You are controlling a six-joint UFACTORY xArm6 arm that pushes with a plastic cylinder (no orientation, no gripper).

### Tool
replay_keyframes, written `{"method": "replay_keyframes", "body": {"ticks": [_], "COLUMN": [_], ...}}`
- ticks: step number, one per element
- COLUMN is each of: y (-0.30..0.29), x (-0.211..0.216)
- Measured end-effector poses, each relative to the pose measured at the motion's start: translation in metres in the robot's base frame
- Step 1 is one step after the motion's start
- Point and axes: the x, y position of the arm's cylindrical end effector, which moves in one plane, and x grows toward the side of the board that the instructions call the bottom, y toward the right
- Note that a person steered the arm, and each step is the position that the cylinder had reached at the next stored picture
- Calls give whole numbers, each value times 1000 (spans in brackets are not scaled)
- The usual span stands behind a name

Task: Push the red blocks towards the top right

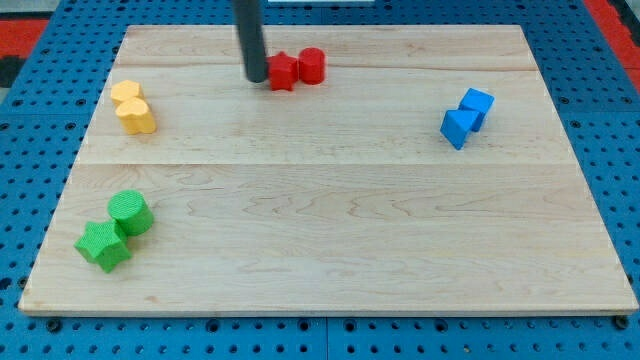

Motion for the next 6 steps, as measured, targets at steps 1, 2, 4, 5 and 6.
{"method": "replay_keyframes", "body": {"ticks": [1, 2, 4, 5, 6], "y": [64, 123, 173, 131, 120], "x": [-8, -28, -76, -101, -102]}}
